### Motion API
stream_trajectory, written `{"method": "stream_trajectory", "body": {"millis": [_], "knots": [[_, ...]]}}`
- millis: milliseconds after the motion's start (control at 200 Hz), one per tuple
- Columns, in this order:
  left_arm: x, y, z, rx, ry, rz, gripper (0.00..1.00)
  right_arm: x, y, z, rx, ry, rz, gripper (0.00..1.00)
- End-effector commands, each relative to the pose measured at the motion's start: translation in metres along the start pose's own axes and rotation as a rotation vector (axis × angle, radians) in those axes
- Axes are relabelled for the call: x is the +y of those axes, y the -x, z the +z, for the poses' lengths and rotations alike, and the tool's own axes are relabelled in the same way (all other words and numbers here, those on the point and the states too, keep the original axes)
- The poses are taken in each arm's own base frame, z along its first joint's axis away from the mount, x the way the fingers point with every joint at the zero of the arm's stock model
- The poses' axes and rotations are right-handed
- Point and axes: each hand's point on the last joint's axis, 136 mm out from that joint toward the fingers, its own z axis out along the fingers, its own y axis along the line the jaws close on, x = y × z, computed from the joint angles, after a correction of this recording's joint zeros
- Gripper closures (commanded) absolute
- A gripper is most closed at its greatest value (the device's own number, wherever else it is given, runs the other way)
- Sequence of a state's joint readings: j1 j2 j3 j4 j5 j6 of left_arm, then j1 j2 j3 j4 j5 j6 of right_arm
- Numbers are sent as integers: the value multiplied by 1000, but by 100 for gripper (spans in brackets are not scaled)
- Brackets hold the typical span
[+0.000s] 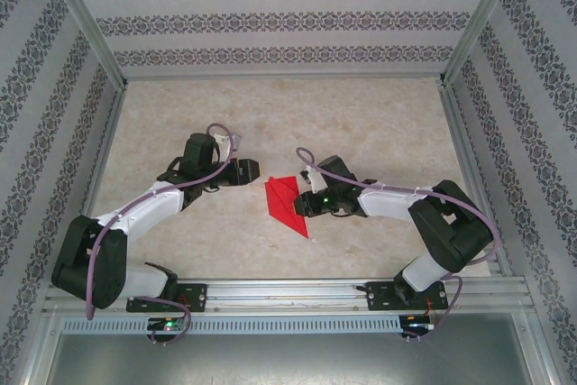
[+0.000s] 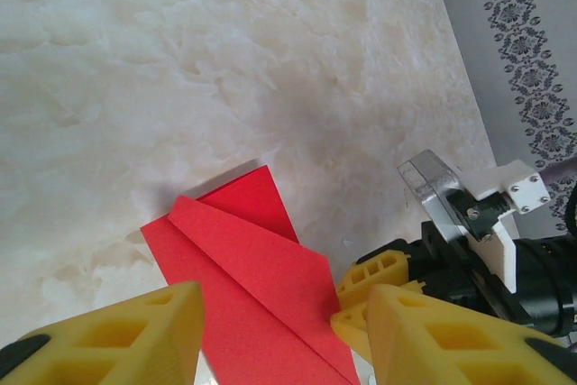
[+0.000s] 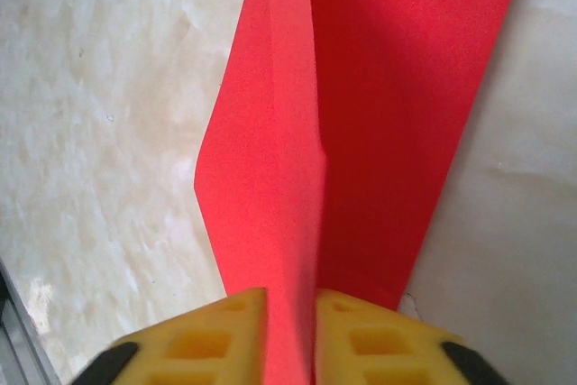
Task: Fold a paper plane with a square sheet of paper (fold left side to right side)
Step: Turn over the paper at the center of the table.
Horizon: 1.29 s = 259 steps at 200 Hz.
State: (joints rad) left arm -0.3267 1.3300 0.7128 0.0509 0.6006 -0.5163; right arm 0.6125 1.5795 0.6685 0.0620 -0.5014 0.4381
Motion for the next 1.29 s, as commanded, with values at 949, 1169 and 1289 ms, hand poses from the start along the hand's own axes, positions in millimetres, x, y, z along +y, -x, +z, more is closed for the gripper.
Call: {"method": "stream_trajectory", "body": {"millis": [949, 1169, 1289], "knots": [[-165, 66, -104, -248, -813, 175, 45, 112, 64, -199, -660, 363, -241, 100], [-190, 50, -82, -156, -853, 217, 46, 127, 63, -205, -664, 418, -254, 100], [-186, 44, -66, -129, -801, 219, 46, 132, 62, -205, -658, 437, -262, 100]]}}
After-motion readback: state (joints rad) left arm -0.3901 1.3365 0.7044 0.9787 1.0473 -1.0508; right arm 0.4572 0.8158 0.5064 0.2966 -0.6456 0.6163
